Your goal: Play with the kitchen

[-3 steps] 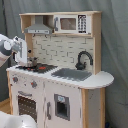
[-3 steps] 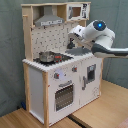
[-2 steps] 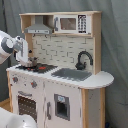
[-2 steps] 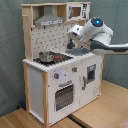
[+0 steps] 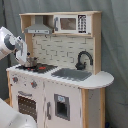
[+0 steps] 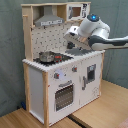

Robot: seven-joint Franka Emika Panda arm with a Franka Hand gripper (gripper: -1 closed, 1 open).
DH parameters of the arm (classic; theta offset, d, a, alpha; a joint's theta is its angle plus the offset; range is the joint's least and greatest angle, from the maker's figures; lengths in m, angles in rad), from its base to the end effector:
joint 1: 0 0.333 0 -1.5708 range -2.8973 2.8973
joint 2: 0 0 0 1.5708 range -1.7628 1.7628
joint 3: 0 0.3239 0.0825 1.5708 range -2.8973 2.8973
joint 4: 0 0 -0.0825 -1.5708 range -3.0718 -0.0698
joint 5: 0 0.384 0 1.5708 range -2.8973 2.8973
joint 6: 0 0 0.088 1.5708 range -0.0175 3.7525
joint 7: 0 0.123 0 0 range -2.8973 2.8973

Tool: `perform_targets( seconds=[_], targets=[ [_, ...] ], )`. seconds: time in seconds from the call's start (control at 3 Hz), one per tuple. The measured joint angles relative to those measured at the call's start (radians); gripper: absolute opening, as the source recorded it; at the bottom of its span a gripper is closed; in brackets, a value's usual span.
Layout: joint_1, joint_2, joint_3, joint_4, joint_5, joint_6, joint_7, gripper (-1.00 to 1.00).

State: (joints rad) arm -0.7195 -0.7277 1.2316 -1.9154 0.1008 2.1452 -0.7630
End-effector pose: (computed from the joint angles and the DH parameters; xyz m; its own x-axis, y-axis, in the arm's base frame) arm 0.3854 0.3990 0.5878 0.2720 0.9593 -0.0753 0.7149 -0.1491 0.6832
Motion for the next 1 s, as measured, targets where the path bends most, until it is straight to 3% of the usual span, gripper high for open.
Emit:
perform_targets(
  seconds=[0.33,1.0],
  targets=[
    [-0.020,0.073,0.034,0.048,0.000,-0.033,-0.033,1.00],
    [-0.113,0.191,0.112,0.143,-0.001,-0.081,-0.129,1.00]
  ],
)
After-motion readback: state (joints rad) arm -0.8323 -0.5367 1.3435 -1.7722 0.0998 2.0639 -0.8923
